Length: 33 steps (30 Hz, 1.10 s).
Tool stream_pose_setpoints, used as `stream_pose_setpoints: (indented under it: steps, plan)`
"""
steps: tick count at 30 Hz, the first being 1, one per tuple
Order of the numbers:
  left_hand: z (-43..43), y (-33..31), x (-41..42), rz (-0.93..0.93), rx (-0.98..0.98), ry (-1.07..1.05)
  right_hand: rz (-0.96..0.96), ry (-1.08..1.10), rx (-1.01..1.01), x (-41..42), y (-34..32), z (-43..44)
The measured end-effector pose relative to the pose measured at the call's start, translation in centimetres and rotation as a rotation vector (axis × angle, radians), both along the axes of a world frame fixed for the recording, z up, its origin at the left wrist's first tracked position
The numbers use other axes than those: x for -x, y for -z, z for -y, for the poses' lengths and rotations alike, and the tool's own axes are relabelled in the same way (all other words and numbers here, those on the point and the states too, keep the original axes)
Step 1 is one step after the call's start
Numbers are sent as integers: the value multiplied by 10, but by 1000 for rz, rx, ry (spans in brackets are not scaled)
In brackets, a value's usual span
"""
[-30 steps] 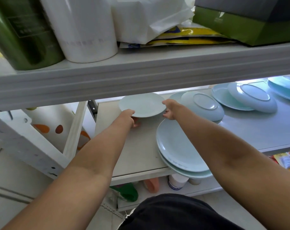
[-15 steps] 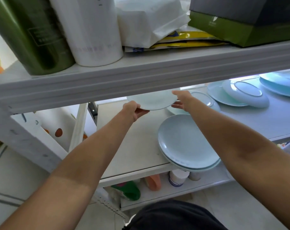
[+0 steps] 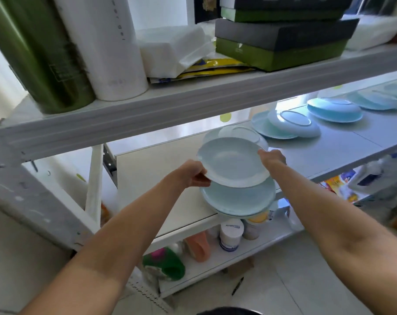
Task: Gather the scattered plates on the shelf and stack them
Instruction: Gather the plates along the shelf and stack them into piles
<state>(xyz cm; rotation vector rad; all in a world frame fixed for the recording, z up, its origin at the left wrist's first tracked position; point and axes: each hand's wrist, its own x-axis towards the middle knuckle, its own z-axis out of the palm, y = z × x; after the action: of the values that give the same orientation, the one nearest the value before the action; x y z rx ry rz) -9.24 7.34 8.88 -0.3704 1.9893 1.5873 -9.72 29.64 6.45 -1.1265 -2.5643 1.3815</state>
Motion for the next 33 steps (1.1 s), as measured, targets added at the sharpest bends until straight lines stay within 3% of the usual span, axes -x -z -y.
stream_pose_setpoints:
  steps: [5, 12, 20, 27, 33]
  plan:
    - [-14, 9, -13, -91, 247, 133, -1, 17, -14, -16, 6, -16]
    - [-22, 19, -27, -164, 591, 137, 74, -125, -60, -28, 14, -27]
    - [-41, 16, -58, -271, 1245, 136, 112, -412, -154, -35, 10, -50]
    - [-93, 6, -49, -470, 1228, 211, -29, -551, -417, -42, -7, -106]
    - [-156, 8, -30, -485, 1116, 311, 34, -552, -473, -33, -4, -153]
